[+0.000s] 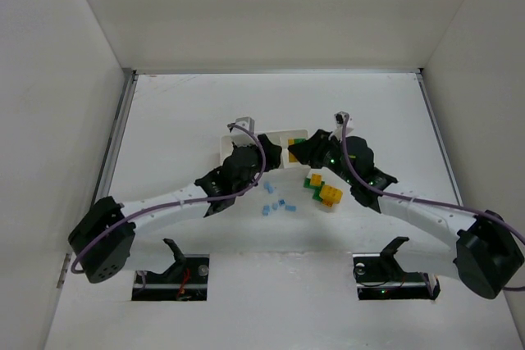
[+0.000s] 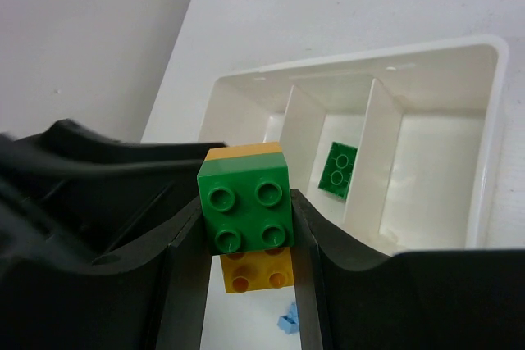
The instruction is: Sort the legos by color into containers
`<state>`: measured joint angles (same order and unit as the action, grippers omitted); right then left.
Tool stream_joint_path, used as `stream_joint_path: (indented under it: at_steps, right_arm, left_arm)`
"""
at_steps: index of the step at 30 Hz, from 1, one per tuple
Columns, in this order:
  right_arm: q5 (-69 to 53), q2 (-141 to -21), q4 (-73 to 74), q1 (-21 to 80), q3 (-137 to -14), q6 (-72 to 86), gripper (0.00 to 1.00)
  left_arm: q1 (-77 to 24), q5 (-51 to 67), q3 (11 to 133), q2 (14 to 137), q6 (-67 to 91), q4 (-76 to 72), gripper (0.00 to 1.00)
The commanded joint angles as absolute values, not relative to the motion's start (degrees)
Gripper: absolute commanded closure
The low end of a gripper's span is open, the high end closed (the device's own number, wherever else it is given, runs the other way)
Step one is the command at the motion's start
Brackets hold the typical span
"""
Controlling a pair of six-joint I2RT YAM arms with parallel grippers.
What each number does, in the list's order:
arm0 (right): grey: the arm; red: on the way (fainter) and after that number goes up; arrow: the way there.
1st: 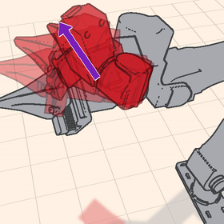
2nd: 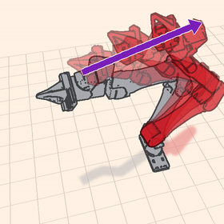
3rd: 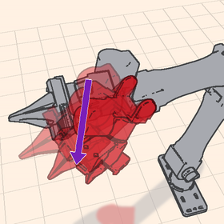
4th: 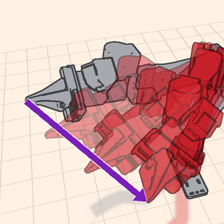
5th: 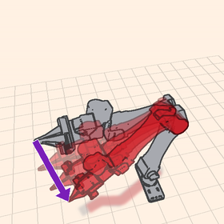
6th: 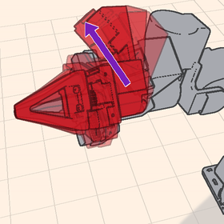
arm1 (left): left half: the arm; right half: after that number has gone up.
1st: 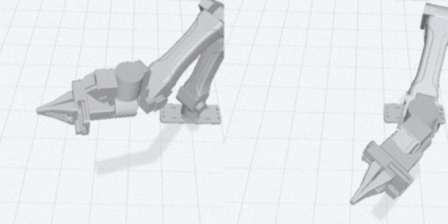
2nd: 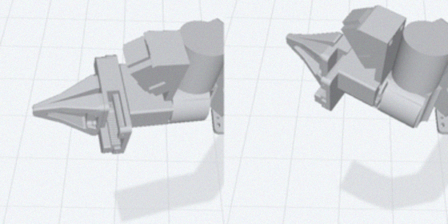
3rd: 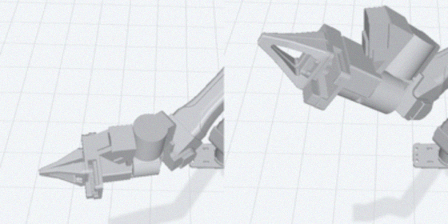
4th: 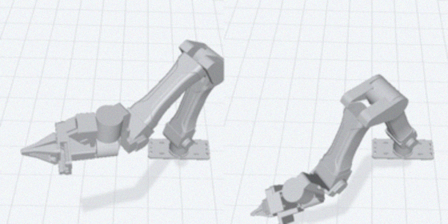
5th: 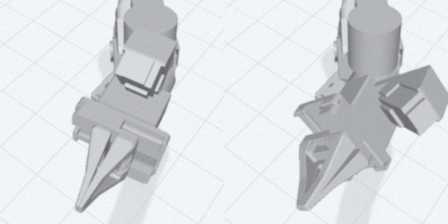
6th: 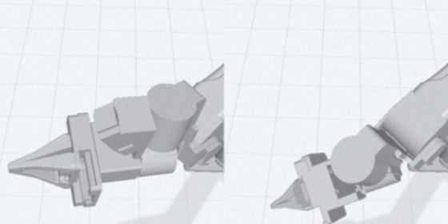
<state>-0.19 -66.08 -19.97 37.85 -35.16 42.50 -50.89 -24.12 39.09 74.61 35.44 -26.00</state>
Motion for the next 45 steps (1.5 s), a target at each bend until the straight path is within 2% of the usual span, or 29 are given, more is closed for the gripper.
stream_joint_path:
  at_steps: [1,8,17,27,39,45]
  right_arm:
    - [1.1,-67.2,-22.7,37.6,-36.1,43.9,0.82]
    - [1.1,-70.0,-23.1,36.2,-37.7,48.9,0.82]
    - [1.2,-70.3,-23.0,37.5,-38.8,52.0,0.81]
    - [0.4,-70.5,-25.8,39.3,-37.3,56.0,0.80]
    - [0.2,-68.0,-27.2,40.9,-35.4,59.1,0.79]
    - [-0.2,-66.2,-27.0,41.0,-34.8,59.5,0.78]
  left_arm:
    - [-54.4,-24.6,36.3,68.7,34.3,-28.1,0.54]
    - [-60.1,-24.1,31.1,64.3,32.3,-31.5,0.53]
    - [-61.3,-23.2,32.6,68.8,28.8,-38.6,0.44]
    - [-61.3,-24.8,32.3,72.3,27.7,-46.1,0.45]
    - [-61.7,-30.5,31.1,73.7,28.2,-49.9,0.62]
    - [-61.7,-31.6,30.7,72.8,27.6,-49.2,0.84]
